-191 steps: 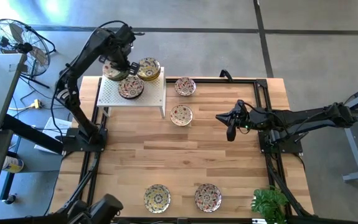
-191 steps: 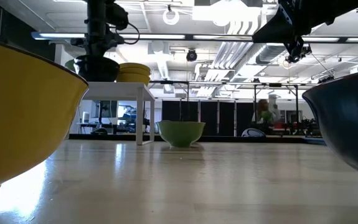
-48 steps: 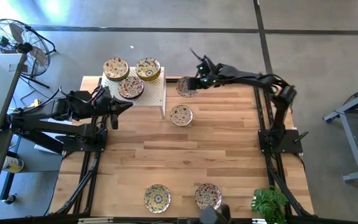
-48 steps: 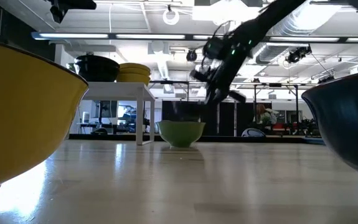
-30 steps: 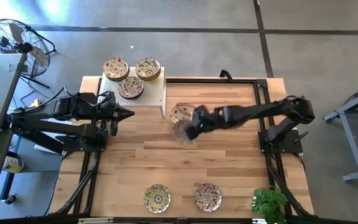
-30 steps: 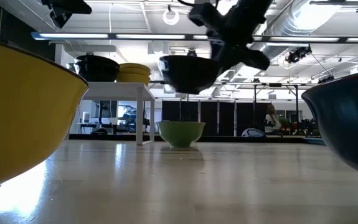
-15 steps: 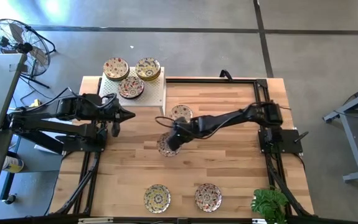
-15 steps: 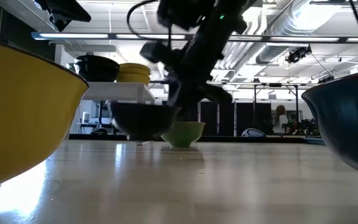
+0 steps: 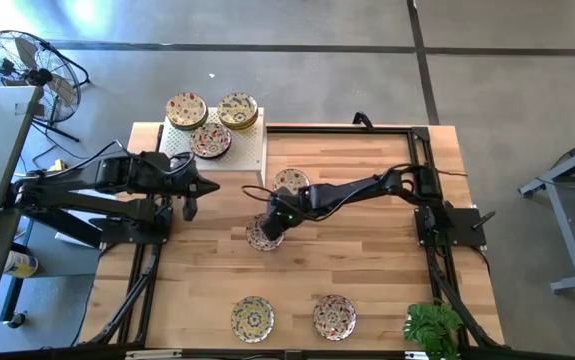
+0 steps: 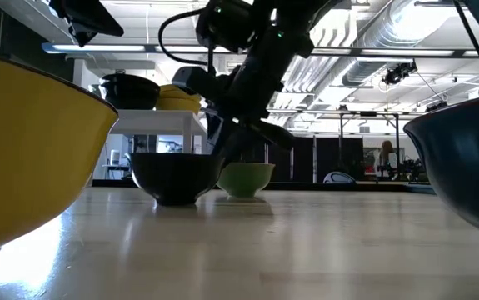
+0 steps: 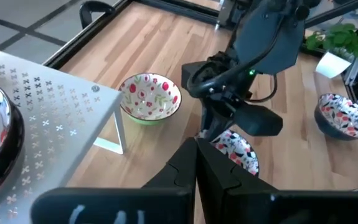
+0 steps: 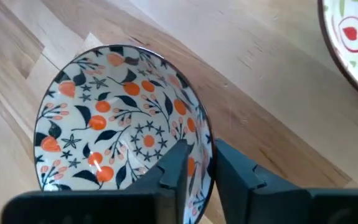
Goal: Pick & Place Mini bowls
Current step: Stack the orange patterned bowl on the orange patterned bowl on the shelf
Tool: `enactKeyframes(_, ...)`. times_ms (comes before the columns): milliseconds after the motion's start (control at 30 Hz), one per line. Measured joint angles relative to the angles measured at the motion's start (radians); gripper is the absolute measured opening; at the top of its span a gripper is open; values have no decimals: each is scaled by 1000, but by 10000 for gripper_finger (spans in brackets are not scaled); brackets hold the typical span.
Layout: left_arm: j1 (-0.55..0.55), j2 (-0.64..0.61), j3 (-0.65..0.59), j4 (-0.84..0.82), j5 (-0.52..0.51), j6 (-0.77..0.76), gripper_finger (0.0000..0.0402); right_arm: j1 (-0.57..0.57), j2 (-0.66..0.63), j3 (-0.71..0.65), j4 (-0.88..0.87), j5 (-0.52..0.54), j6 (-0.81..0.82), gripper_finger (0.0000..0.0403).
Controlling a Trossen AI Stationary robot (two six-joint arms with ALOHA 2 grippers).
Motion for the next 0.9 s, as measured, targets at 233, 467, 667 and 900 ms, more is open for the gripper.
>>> enactKeyframes(233, -10, 58, 0, -47, 1, -20, 1, 0, -105, -2, 13, 51, -127, 110)
enactKeyframes(467, -119, 187, 0, -45, -32, -67, 1, 0, -350, -57, 14, 164, -450, 85)
enactKeyframes(667, -246, 352, 0, -28, -61, -69, 1, -3, -562, -306, 114, 177, -520, 7)
enactKeyframes(900, -342, 551, 21, -22, -60, -89, 9, -21, -815, -592, 230, 64, -466, 20)
